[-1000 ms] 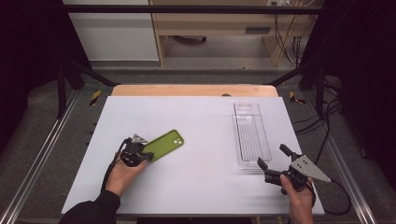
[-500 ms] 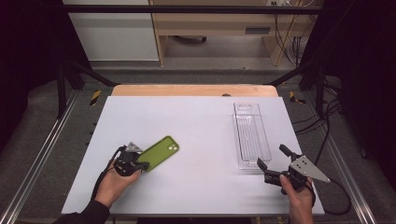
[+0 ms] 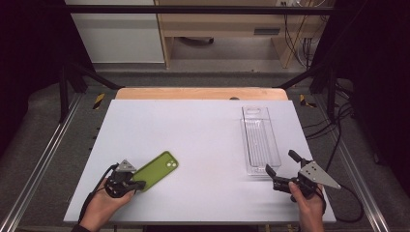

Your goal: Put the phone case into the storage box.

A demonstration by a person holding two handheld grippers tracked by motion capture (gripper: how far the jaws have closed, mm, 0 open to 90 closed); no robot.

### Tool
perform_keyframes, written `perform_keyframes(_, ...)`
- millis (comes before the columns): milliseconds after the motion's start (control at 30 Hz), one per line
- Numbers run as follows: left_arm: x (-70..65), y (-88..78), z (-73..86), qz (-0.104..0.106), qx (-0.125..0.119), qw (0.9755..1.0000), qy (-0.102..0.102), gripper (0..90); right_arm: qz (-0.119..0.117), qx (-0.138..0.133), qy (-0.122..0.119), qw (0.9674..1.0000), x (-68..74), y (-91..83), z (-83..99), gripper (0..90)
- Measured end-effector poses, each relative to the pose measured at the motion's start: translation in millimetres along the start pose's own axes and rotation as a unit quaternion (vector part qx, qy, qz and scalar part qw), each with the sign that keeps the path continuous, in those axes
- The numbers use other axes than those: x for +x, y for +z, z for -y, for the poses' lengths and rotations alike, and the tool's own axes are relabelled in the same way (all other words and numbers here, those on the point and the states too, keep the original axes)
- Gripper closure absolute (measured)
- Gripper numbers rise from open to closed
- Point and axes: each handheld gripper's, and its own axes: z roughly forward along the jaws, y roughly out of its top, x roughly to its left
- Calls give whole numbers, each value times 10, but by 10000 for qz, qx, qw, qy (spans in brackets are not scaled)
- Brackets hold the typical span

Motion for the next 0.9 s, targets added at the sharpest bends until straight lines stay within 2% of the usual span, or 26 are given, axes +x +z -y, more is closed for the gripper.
perform_keyframes(467, -23, -172, 227, 115, 117, 9999, 23, 900, -56, 71, -42, 10000, 23, 23, 7, 19)
perform_keyframes(567, -28, -187, 256, 126, 80, 9999, 3, 900, -59, 83, -32, 9999, 25, 21, 10, 19)
perform_keyframes(700, -36, -193, 242, 61, 75, 9999, 33, 899, -59, 77, -55, 9999, 30, 16, 12, 19)
perform_keyframes(767, -40, -200, 231, 45, 17, 10000, 32, 898, -65, 106, -24, 9999, 40, 6, 10, 19)
perform_keyframes(833, -47, -250, 171, -43, -121, 9998, 122, 891, -67, 103, -30, 9999, 40, 7, 10, 19)
perform_keyframes(900, -49, -266, 147, -72, -172, 9997, 164, 840, -76, 86, -43, 9999, 37, 16, 13, 19)
